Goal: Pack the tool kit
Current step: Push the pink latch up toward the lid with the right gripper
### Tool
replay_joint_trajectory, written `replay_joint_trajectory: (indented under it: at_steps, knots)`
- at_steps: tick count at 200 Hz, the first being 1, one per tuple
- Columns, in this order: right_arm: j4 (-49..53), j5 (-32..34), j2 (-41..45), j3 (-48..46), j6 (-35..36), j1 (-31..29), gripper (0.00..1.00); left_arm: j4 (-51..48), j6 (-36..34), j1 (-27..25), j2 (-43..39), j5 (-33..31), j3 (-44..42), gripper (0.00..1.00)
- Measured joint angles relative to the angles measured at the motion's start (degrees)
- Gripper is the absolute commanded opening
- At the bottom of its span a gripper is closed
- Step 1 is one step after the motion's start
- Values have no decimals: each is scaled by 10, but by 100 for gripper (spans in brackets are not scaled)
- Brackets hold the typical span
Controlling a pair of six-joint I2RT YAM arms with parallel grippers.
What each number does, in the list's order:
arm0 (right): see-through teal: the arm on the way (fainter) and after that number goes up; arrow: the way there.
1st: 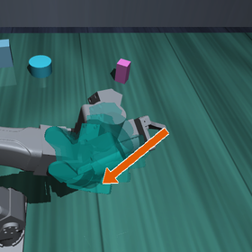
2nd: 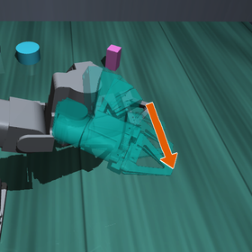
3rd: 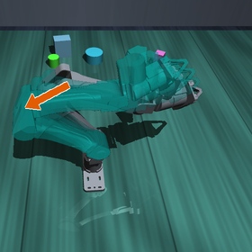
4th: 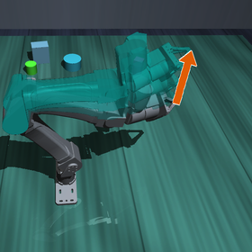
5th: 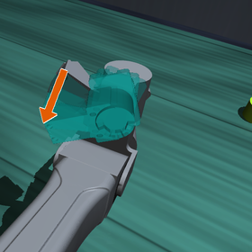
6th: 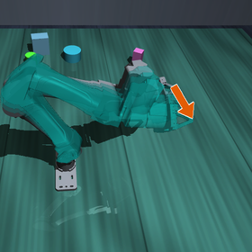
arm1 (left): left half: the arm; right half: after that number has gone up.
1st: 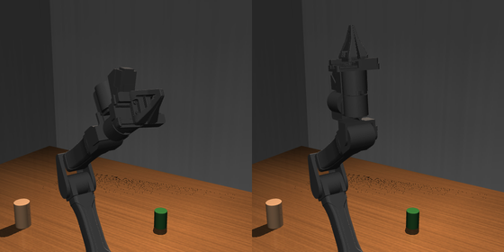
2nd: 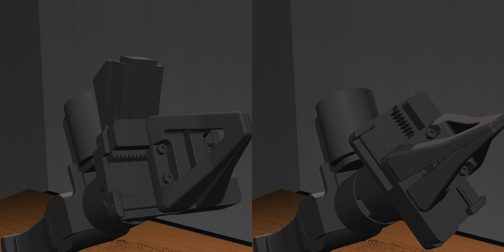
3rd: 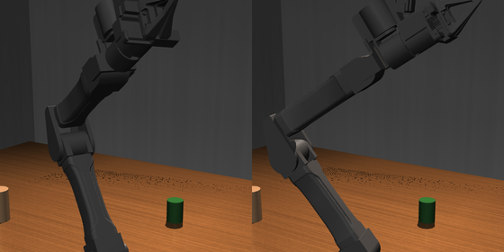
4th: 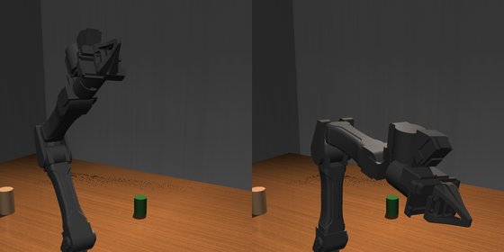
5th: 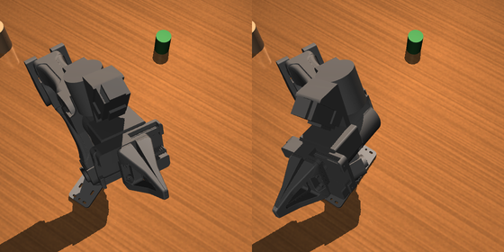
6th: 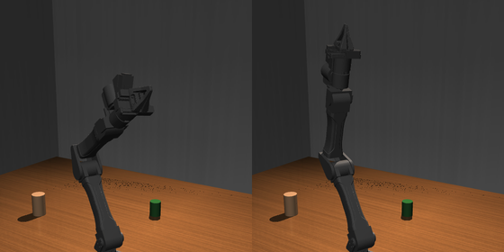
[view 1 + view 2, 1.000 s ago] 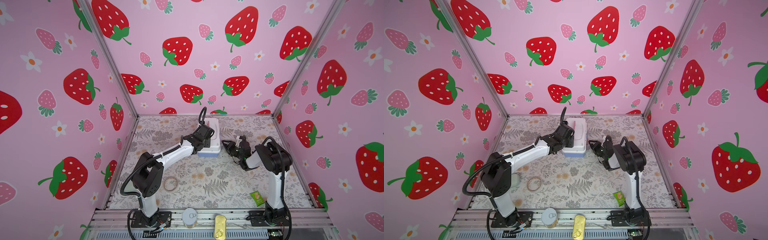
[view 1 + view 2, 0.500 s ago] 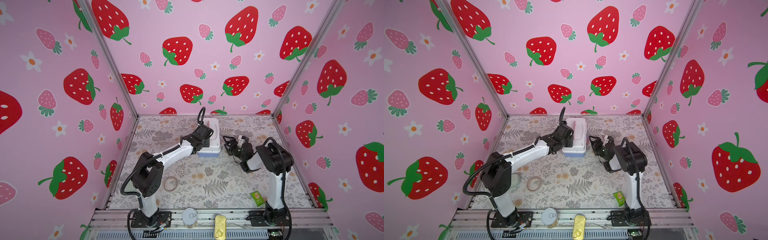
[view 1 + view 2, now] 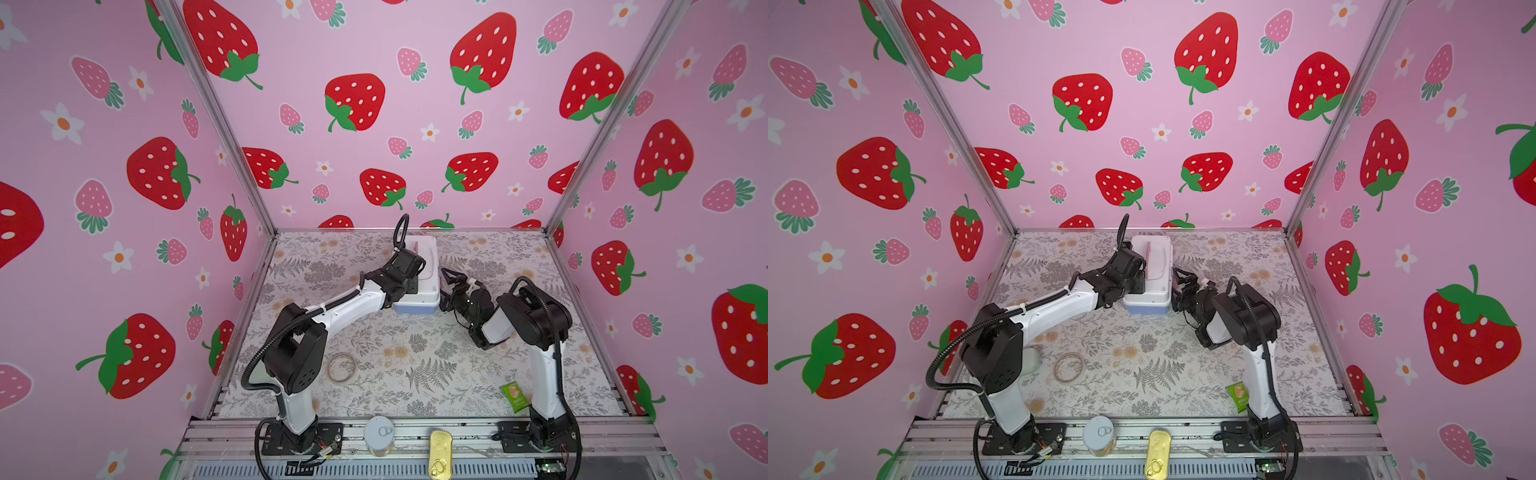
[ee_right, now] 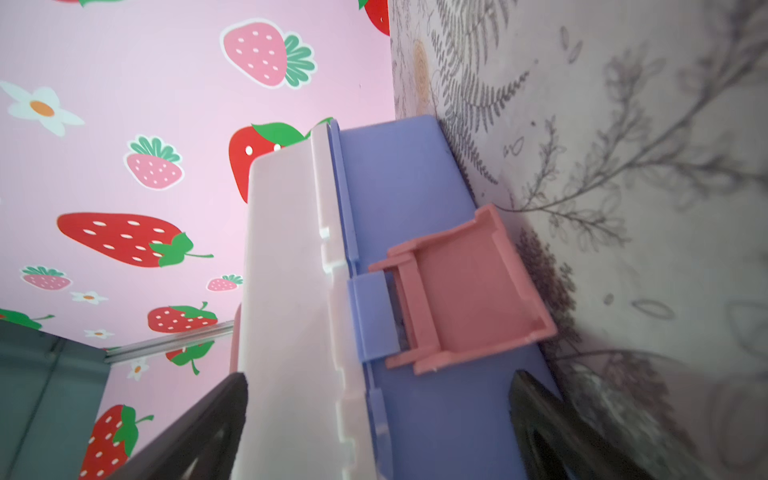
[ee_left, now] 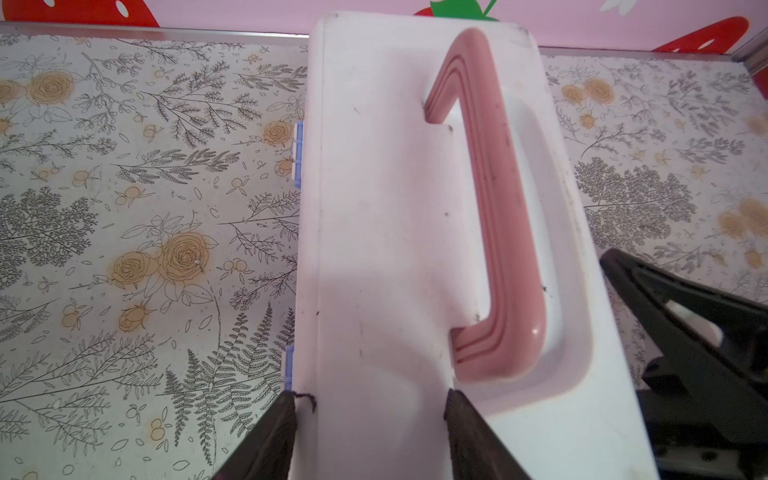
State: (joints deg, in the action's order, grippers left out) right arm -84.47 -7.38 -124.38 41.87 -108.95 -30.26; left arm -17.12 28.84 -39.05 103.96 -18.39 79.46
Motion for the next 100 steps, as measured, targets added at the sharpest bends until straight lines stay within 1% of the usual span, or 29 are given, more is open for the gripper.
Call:
replay_joint_trajectory:
  at_steps: [23, 68, 84, 100]
  knots:
    - [-4, 19, -19, 28, -24, 0, 99, 3, 1, 2, 1, -1, 0, 59]
    - [-8, 40, -38, 57, -38, 0, 100, 9, 2, 4, 4, -1, 0, 59]
    - [-5, 36, -39, 61, -35, 4, 96, 9, 3, 4, 4, -1, 0, 59]
    - [0, 26, -39, 61, -16, 12, 92, 10, 3, 4, 4, -1, -1, 59]
